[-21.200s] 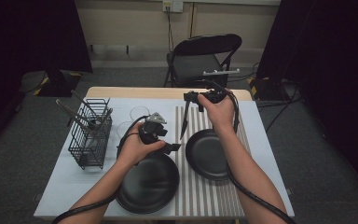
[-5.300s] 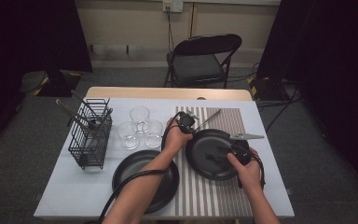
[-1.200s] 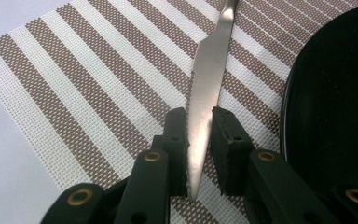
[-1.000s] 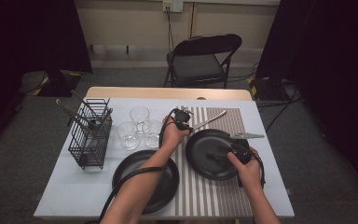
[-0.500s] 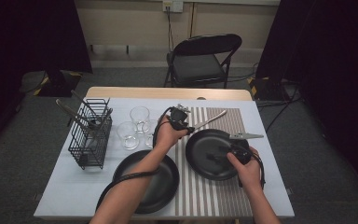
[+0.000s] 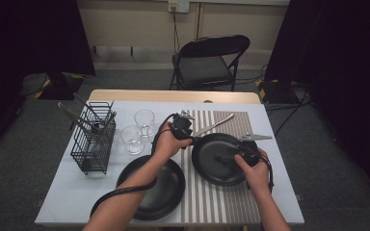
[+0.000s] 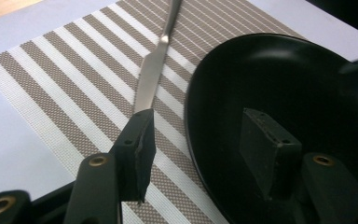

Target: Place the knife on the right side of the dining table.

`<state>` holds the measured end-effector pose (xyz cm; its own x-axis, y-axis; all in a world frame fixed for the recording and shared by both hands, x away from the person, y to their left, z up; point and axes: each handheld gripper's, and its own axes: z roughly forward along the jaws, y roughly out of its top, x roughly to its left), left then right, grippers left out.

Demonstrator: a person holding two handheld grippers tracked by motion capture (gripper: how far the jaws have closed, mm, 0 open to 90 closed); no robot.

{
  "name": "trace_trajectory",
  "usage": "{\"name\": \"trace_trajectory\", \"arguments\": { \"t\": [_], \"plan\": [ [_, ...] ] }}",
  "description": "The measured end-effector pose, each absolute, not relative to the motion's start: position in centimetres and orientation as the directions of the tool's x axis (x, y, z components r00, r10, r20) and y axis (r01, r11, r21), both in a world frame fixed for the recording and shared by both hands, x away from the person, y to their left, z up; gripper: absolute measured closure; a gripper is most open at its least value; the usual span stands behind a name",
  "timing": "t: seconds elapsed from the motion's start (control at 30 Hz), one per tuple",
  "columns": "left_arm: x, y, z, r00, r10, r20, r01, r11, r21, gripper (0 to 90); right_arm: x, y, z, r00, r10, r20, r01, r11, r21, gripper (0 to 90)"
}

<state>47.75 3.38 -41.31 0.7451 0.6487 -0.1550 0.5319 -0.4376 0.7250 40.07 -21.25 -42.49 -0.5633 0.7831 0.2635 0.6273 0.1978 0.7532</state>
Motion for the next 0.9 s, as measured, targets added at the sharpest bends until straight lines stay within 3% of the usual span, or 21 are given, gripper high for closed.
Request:
{"name": "trace_trajectory", "arguments": {
  "t": [0.43, 0.9],
  "plan": [
    [45.6, 4.2, -40.9, 0.774, 0.607, -0.182, 0.521, -0.445, 0.729, 31.6, 41.3, -20.9, -41.6, -0.578, 0.794, 0.189, 0.603, 0.260, 0.754, 27.3],
    [43.9, 5.8, -40.4, 0.792, 0.576, -0.204, 0.510, -0.440, 0.739, 22.7, 42.5, -20.1, -41.0, -0.571, 0.806, 0.156, 0.599, 0.279, 0.751, 20.3]
  ]
}}
